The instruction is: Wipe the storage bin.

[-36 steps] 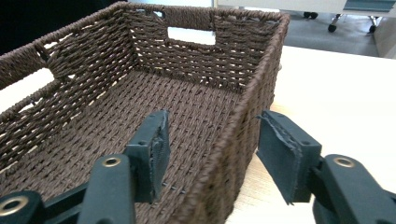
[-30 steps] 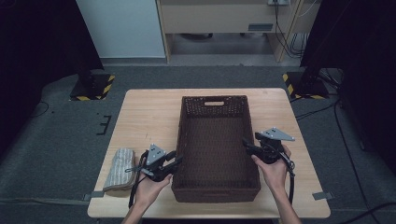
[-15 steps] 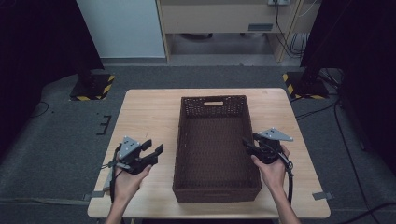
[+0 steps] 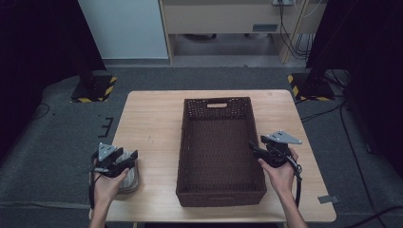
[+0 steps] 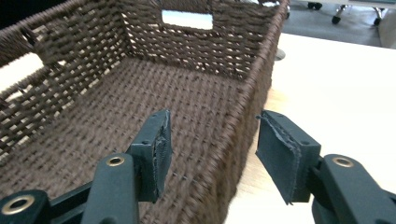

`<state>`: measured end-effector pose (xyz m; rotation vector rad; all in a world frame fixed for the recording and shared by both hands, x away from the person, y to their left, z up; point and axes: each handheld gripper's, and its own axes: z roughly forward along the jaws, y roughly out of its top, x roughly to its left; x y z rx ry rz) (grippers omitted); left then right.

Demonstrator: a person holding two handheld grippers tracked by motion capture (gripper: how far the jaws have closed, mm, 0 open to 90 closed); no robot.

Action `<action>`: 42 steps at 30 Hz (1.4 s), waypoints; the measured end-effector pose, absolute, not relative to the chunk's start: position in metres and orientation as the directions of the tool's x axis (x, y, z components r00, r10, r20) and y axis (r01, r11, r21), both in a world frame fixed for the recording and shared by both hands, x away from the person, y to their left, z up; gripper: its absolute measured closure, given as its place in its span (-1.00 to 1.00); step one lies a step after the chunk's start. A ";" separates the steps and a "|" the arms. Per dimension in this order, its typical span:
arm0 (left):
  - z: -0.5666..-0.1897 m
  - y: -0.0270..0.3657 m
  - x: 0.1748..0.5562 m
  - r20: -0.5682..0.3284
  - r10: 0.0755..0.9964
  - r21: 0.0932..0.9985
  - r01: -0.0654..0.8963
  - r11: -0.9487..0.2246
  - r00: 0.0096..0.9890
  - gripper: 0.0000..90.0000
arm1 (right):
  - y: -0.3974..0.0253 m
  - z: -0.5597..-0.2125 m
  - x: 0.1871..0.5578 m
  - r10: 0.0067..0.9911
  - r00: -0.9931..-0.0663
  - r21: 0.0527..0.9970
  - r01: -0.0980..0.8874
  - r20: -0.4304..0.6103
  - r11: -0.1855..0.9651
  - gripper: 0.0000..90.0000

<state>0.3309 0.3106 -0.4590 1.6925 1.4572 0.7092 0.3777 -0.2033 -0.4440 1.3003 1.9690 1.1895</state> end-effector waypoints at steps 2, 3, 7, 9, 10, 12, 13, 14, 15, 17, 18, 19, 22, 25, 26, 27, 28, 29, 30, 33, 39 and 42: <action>-0.465 0.317 0.332 -0.070 0.983 0.825 0.564 -0.040 0.171 -0.18 | -0.206 -0.445 0.377 0.907 -0.416 0.867 0.473 0.059 0.160 -0.01; -0.469 0.321 0.332 -0.071 0.984 0.818 0.574 -0.035 0.161 -0.19 | -0.206 -0.445 0.377 0.906 -0.418 0.866 0.473 0.058 0.163 -0.02; -0.479 0.326 0.334 -0.073 0.984 0.795 0.606 -0.040 0.161 -0.22 | -0.207 -0.445 0.377 0.907 -0.417 0.868 0.471 0.063 0.156 -0.03; -0.485 0.326 0.336 -0.060 0.985 0.778 0.626 -0.054 0.160 -0.23 | -0.206 -0.444 0.376 0.904 -0.424 0.869 0.468 0.063 0.159 -0.03; -0.488 0.326 0.336 -0.055 0.986 0.773 0.632 -0.059 0.159 -0.22 | -0.206 -0.443 0.375 0.903 -0.426 0.870 0.465 0.060 0.162 -0.03; -0.493 0.326 0.337 -0.048 0.987 0.759 0.648 -0.063 0.152 -0.21 | -0.206 -0.442 0.375 0.901 -0.429 0.873 0.460 0.060 0.160 -0.03; -0.495 0.325 0.338 -0.045 0.987 0.756 0.651 -0.066 0.152 -0.20 | -0.206 -0.441 0.375 0.901 -0.429 0.875 0.457 0.058 0.161 -0.03; -0.497 0.324 0.338 -0.045 0.987 0.753 0.655 -0.066 0.152 -0.18 | -0.206 -0.441 0.374 0.902 -0.429 0.875 0.457 0.058 0.161 -0.03; -0.499 0.323 0.339 -0.043 0.987 0.749 0.659 -0.069 0.152 -0.16 | -0.207 -0.440 0.374 0.900 -0.432 0.876 0.454 0.057 0.162 -0.02; -0.503 0.322 0.341 -0.041 0.987 0.744 0.664 -0.072 0.153 -0.12 | -0.208 -0.439 0.374 0.901 -0.431 0.878 0.451 0.058 0.159 -0.02; -0.505 0.321 0.342 -0.041 0.987 0.740 0.669 -0.074 0.155 -0.09 | -0.208 -0.439 0.374 0.902 -0.428 0.878 0.453 0.062 0.155 -0.02; -0.507 0.321 0.342 -0.044 0.986 0.735 0.674 -0.076 0.159 -0.05 | -0.209 -0.439 0.374 0.901 -0.429 0.878 0.452 0.062 0.155 -0.02; -0.511 0.318 0.345 -0.046 0.986 0.731 0.678 -0.076 0.160 0.05 | -0.209 -0.439 0.375 0.899 -0.433 0.876 0.456 0.062 0.159 -0.03; -0.509 0.317 0.345 -0.036 0.986 0.726 0.682 -0.086 0.162 0.19 | -0.207 -0.441 0.375 0.899 -0.434 0.873 0.461 0.062 0.162 -0.04; -0.508 0.318 0.345 -0.047 0.986 0.729 0.680 -0.074 0.158 0.25 | -0.207 -0.441 0.376 0.898 -0.436 0.871 0.463 0.062 0.165 -0.04; -0.507 0.318 0.345 -0.062 0.986 0.730 0.680 -0.059 0.153 0.29 | -0.206 -0.441 0.376 0.897 -0.437 0.871 0.462 0.061 0.166 -0.04; -0.506 0.319 0.344 -0.068 0.985 0.730 0.681 -0.058 0.157 0.32 | -0.206 -0.441 0.376 0.897 -0.438 0.871 0.463 0.061 0.167 -0.04; -0.504 0.320 0.344 -0.085 0.984 0.736 0.675 -0.042 0.154 0.34 | -0.205 -0.441 0.376 0.897 -0.438 0.871 0.463 0.061 0.167 -0.04; -0.502 0.321 0.343 -0.087 0.984 0.742 0.669 -0.042 0.158 0.35 | -0.205 -0.441 0.377 0.897 -0.436 0.871 0.463 0.063 0.164 -0.04; -0.494 0.318 0.342 -0.086 0.982 0.770 0.636 -0.041 0.167 0.36 | -0.203 -0.442 0.378 0.897 -0.439 0.868 0.467 0.061 0.169 -0.04; -0.476 0.308 0.346 -0.105 0.975 0.823 0.567 -0.025 0.196 0.36 | -0.203 -0.444 0.381 0.893 -0.445 0.859 0.482 0.071 0.172 0.03; -0.467 0.300 0.351 -0.124 0.968 0.842 0.540 -0.013 0.216 0.36 | -0.203 -0.444 0.382 0.891 -0.448 0.857 0.485 0.072 0.174 0.06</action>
